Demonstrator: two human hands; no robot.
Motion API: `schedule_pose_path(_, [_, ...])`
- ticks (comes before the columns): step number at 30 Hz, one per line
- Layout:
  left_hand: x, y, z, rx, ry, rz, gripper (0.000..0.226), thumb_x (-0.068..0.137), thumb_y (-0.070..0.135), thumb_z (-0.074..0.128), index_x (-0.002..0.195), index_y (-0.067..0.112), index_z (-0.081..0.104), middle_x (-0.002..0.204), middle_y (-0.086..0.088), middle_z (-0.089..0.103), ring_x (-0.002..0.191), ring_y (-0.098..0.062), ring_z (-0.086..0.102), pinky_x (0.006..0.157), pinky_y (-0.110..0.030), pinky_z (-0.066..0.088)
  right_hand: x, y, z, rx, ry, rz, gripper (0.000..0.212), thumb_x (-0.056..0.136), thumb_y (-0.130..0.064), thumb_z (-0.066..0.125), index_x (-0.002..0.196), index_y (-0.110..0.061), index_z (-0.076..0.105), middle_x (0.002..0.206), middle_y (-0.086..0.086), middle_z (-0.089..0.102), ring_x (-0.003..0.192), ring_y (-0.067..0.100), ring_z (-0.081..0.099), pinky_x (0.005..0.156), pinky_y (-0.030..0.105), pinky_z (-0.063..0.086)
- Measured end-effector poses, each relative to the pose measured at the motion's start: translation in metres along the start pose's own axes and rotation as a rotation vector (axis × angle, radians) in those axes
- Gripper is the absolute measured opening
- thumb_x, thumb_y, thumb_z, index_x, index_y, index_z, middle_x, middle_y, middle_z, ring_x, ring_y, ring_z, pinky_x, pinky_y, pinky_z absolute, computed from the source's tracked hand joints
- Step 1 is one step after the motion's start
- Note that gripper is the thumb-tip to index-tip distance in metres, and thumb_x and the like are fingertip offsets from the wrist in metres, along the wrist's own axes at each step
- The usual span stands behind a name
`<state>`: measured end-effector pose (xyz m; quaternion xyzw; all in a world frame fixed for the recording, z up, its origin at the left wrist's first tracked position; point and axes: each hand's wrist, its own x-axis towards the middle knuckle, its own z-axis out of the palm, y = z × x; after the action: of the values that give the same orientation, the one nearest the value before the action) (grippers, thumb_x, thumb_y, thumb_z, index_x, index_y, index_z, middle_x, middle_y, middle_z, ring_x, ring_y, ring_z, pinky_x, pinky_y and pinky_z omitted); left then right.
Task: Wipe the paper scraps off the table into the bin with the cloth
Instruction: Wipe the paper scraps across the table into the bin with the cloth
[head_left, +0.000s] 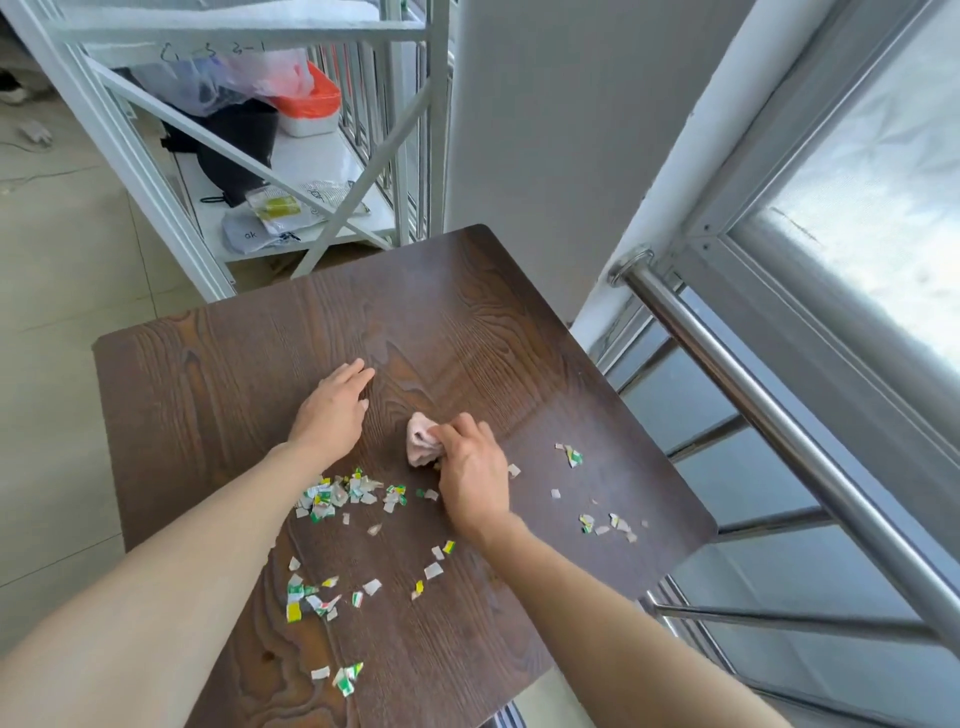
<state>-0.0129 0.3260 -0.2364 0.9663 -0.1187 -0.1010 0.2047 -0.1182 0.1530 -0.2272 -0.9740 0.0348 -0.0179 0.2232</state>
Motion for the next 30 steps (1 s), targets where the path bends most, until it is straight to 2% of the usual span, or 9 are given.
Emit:
schedule_pose_path(3, [0.001,-0.003,-0.003,0.010,-0.044,0.014,0.050,0.097,0.009,0.041,0.146,0.012,0.033,0.159,-0.003,0.023,0.147,-0.019,0.019,0.121,-0.038,0.020,-0.015,-0.021,0.009,0.031,-0.085,-0.066,0.035,0.085,-0.005,0.049,0.113,-0.016,0.065,0.102,0.007,0.058,0.093,0.029,0.052,0.075,0.039,0.045])
schedule_pose_path(6, [0.001,-0.004,-0.005,0.014,-0.086,0.011,0.050,0.098,0.012,0.040,0.147,0.013,0.030,0.160,-0.002,0.020,0.148,-0.019,0.017,0.121,-0.037,0.019,-0.013,-0.020,-0.001,0.092,-0.134,-0.113,0.026,0.085,-0.004,0.048,0.104,-0.009,0.065,0.101,0.012,0.055,0.093,0.033,0.054,0.073,0.041,0.046])
schedule_pose_path(8, [0.000,-0.002,-0.006,0.022,-0.094,-0.002,0.049,0.098,0.014,0.040,0.147,0.014,0.032,0.160,-0.002,0.020,0.148,-0.019,0.017,0.121,-0.038,0.020,-0.005,-0.008,-0.014,0.133,-0.082,-0.102,0.020,0.086,-0.004,0.049,0.099,-0.007,0.065,0.100,0.012,0.054,0.090,0.034,0.055,0.068,0.041,0.047])
schedule_pose_path(12, [-0.012,0.009,-0.003,-0.016,-0.056,0.018,0.046,0.098,0.015,0.042,0.144,0.015,0.038,0.158,-0.001,0.026,0.145,-0.021,0.026,0.119,-0.037,0.024,0.015,0.032,-0.048,0.082,0.031,-0.066,0.024,0.086,-0.005,0.052,0.102,-0.010,0.068,0.101,0.010,0.056,0.093,0.029,0.056,0.069,0.039,0.050])
schedule_pose_path(16, [-0.023,0.010,0.001,0.015,-0.057,0.083,0.045,0.098,0.015,0.043,0.143,0.015,0.040,0.157,0.000,0.028,0.144,-0.021,0.026,0.118,-0.036,0.023,0.019,0.094,-0.077,-0.074,0.123,0.102,0.028,0.086,-0.008,0.055,0.108,-0.016,0.069,0.103,0.008,0.057,0.095,0.029,0.055,0.070,0.037,0.048])
schedule_pose_path(20, [-0.031,0.005,0.003,0.045,-0.045,0.059,0.044,0.098,0.012,0.041,0.142,0.015,0.040,0.157,-0.002,0.029,0.145,-0.022,0.024,0.118,-0.044,0.026,-0.007,0.125,-0.074,-0.077,0.115,0.276,0.039,0.086,-0.003,0.046,0.114,-0.019,0.069,0.101,0.012,0.057,0.100,0.035,0.052,0.074,0.041,0.047])
schedule_pose_path(25, [-0.029,0.004,0.005,0.039,-0.019,0.055,0.044,0.098,0.009,0.039,0.142,0.015,0.042,0.156,-0.001,0.031,0.145,-0.021,0.025,0.119,-0.040,0.024,-0.034,0.077,-0.038,-0.012,0.187,0.312,0.037,0.087,-0.002,0.047,0.112,-0.017,0.069,0.092,0.009,0.057,0.089,0.032,0.052,0.066,0.035,0.040])
schedule_pose_path(30, [-0.028,0.004,0.010,0.018,-0.041,0.044,0.046,0.098,0.008,0.037,0.144,0.014,0.038,0.158,-0.002,0.027,0.146,-0.020,0.021,0.120,-0.037,0.020,-0.055,0.012,-0.005,0.107,0.105,0.222,0.040,0.083,-0.001,0.048,0.113,-0.018,0.068,0.096,0.009,0.058,0.089,0.032,0.053,0.071,0.040,0.045])
